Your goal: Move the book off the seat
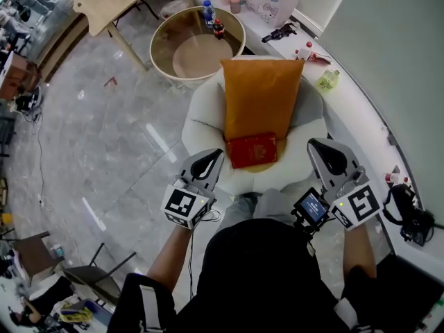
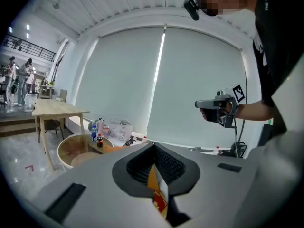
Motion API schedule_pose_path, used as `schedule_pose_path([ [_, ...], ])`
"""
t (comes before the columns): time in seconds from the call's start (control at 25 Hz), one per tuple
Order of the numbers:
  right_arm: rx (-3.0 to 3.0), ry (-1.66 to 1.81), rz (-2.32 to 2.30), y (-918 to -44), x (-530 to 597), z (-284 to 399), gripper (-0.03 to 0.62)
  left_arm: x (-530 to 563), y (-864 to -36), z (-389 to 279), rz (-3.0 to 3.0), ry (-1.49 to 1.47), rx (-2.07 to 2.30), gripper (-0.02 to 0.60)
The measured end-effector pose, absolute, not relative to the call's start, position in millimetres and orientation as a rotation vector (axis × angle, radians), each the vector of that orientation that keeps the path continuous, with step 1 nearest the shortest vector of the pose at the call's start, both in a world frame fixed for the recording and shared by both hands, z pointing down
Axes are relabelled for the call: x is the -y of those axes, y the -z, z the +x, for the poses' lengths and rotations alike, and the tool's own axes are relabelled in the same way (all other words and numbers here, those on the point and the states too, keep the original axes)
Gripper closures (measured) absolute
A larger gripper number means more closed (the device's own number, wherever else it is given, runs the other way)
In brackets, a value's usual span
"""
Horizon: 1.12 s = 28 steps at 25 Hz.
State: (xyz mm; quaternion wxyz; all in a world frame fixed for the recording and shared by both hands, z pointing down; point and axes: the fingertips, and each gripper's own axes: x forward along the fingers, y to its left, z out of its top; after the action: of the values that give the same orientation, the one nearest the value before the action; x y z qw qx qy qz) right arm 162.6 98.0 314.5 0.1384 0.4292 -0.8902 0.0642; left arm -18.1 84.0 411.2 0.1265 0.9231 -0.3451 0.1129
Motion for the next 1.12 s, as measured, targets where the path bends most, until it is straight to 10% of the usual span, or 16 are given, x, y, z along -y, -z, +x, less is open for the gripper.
schedule_pose_path([
  [0.52,2.587,-0.463,1.141,-442.8,-36.3,218.1,0.583,-21.7,-612.9,36.2,2.559,-0.84,0.692,0.572],
  [1.12,2.545,-0.814,1.098,-681.4,-48.3,239.2,0.583,-7.5,-945.9,54.3,2.26,-1.286,0.314,0.258],
])
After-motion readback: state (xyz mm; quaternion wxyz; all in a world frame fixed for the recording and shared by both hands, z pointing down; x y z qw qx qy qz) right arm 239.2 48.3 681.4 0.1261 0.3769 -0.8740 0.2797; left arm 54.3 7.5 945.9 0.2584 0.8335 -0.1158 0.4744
